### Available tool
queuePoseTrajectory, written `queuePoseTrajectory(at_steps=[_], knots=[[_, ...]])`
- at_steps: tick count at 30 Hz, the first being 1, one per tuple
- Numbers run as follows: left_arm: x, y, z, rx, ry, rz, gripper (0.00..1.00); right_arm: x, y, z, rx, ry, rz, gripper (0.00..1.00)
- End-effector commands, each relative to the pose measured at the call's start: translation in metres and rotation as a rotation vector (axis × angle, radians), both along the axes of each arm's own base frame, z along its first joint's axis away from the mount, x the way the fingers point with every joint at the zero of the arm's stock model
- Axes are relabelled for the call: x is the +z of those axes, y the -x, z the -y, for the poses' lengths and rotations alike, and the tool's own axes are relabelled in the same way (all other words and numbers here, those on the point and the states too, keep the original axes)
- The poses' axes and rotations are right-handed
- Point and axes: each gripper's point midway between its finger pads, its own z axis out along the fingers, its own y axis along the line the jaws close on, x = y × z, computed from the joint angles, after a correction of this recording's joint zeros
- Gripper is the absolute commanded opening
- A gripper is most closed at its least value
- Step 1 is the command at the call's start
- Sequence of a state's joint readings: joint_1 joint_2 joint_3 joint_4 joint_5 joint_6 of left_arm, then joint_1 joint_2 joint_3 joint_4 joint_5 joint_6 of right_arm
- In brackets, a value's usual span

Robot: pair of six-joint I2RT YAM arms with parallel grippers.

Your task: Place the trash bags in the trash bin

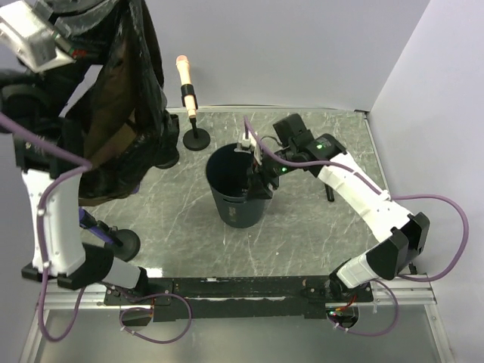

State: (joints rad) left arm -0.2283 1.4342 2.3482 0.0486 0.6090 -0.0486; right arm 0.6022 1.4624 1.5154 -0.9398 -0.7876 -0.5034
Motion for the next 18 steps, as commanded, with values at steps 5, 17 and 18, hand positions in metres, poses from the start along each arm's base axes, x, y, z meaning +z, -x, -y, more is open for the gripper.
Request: queuePoseTrajectory(at_steps=[5, 17, 18], knots=[[0.002, -0.001, 0.032, -0.113, 0.009, 0.010, 0.00, 0.106, 0.011, 0.027, -0.089, -0.165, 0.207, 0.70], [-0.021, -0.022, 0.115, -0.267, -0.036, 0.028, 0.01, 0.084, -0.082, 0.156, -0.871, 0.019, 0.313, 0.98], [-0.024, -0.025, 0.122, -0.280, -0.036, 0.018, 0.01, 0.082, -0.080, 0.166, -0.909, 0.016, 0.312, 0.98]])
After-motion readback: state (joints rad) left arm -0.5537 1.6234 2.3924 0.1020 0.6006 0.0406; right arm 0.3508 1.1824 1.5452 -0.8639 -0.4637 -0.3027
